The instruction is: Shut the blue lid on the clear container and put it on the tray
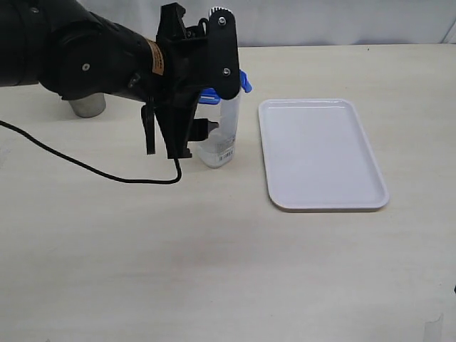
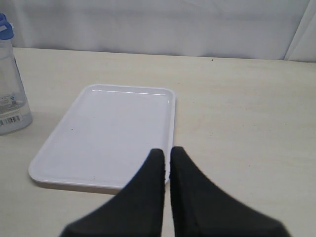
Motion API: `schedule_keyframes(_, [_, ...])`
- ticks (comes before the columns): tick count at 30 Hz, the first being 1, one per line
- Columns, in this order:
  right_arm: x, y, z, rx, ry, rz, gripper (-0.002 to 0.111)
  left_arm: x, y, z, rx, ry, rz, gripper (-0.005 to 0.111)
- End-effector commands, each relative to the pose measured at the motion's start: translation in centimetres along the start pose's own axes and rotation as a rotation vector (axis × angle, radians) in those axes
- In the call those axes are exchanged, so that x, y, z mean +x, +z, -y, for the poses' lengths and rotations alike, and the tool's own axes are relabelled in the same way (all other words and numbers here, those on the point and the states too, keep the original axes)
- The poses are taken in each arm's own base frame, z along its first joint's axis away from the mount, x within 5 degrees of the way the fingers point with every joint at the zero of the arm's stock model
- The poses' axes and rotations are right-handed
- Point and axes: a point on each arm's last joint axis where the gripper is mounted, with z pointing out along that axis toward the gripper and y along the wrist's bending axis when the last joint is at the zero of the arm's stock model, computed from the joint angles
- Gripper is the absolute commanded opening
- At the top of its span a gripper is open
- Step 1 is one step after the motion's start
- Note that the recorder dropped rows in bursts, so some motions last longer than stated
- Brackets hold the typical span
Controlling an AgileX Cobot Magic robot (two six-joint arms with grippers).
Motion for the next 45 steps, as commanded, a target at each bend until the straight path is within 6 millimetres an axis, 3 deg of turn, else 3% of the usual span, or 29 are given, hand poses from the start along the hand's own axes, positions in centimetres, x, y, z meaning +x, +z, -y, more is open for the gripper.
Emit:
schedule_keyframes(1, [0.0, 0.0, 0.0, -0.003, -0.003, 0.004, 0.004, -0.2, -1.7, -0.5, -0.015, -0.035, 0.008, 0.076])
schedule_keyframes(8, [0.0, 0.0, 0.0, -0.003, -0.003, 0.004, 0.004, 0.2, -4.9, -0.9, -0.007, -0.033, -0.035, 0.075])
schedule_keyframes(20, [0.0, 0.0, 0.0, -0.003, -0.003, 0.004, 0.004, 5.0, -8.0, -4.7, -0.181, -0.342, -0.118, 0.074])
schedule_keyframes(26, [0.0, 0.0, 0.0, -0.003, -0.003, 0.004, 0.004, 6.1, -8.2, -5.7, -0.235, -0.422, -0.1, 0.05])
schedule_keyframes(39, [0.0, 0.0, 0.0, -0.003, -0.003, 0.004, 0.004, 6.0, -8.3, -6.1, -0.269, -0.427, -0.063, 0.004])
schedule_keyframes(45, [0.0, 0.0, 0.0, -0.003, -0.003, 0.004, 0.004, 6.9, -8.8, -7.9, -0.37, -0.635, 0.083, 0.0])
